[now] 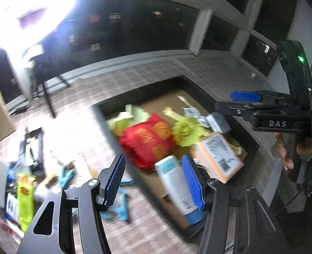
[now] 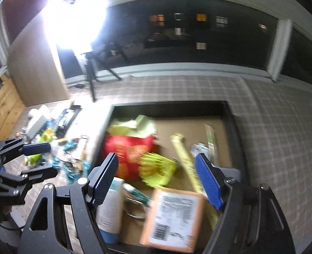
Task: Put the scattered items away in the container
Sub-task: 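Move both tools back to the pile toward the white box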
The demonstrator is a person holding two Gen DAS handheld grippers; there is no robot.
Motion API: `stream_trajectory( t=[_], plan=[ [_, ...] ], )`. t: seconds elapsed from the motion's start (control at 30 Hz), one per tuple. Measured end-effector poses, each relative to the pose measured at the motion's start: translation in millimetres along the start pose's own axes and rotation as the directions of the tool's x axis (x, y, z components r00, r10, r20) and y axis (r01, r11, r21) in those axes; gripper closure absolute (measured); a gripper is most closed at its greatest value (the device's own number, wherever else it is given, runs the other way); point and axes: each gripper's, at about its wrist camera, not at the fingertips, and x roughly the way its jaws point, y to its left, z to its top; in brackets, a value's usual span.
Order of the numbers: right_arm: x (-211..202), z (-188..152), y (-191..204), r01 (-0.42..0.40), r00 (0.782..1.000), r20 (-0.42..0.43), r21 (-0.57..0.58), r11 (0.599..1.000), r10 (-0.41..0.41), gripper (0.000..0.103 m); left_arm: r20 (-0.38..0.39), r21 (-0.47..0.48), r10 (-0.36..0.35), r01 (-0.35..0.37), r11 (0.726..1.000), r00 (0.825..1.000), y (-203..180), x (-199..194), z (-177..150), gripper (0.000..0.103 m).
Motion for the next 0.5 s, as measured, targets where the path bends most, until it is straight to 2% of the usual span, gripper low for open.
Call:
stream_trajectory(
  t=[0.1, 0.23, 0.37, 0.5],
  plan=[
    [10, 10, 30, -0.028, 1.0, -0.015, -0.056, 0.998, 0.027, 0.026, 0.016, -0.072, 0.046, -0.045, 0.996, 0.999, 34, -16, -9, 0.049],
    [23, 24, 78, -0.045, 0.999, -0.02, -0.156, 0.987, 0.042, 0.026, 0.026, -0.185, 0.13, -0.123, 0.975, 0.991, 88, -42, -30, 0.049],
    [39, 36, 121, -0.1, 0.995, -0.039, -0.221, 0.97, 0.093, 0.026, 0.019, -0.288, 0.206, -0.192, 0.938, 0.978, 138, -65, -57, 0.049],
    [58, 44, 169, -0.169, 0.985, -0.076, -0.28, 0.945, 0.154, 0.027, 0.005, -0.397, 0.269, -0.245, 0.884, 0.963, 192, -90, -95, 0.049]
  ],
)
